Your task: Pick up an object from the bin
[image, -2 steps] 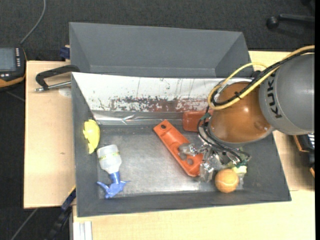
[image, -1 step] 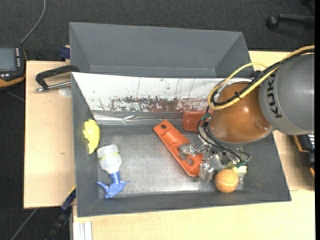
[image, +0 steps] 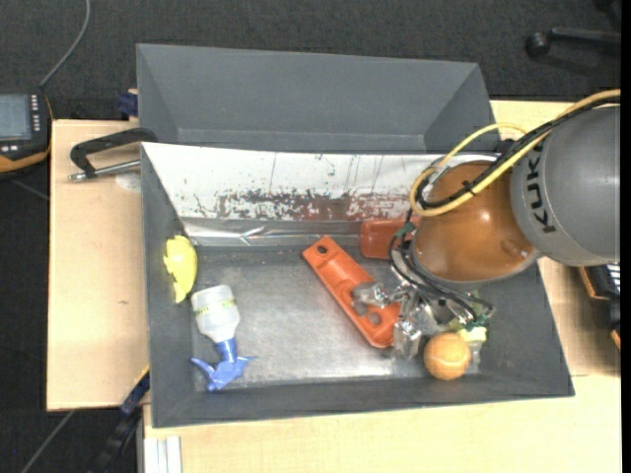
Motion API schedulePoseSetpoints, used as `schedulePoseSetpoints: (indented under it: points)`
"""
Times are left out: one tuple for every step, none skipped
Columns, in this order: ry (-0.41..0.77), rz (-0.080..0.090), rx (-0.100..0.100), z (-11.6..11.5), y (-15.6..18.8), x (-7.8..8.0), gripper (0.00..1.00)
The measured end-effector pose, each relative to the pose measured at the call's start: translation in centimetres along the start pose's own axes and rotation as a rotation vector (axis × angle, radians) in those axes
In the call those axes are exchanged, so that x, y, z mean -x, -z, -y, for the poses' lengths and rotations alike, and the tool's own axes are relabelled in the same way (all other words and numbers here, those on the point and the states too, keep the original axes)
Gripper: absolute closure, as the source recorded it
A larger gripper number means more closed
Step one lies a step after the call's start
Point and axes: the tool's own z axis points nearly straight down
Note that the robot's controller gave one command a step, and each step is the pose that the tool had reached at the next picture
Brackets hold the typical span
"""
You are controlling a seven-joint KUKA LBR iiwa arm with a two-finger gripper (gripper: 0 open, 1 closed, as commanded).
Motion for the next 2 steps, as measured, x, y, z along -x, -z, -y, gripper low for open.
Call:
schedulePoseSetpoints:
  points:
    - [0.000,-0.002,0.000,0.01,-0.08,-0.08,1.00]
    - [0.000,-0.002,0.000,0.01,-0.08,-0.07,1.00]
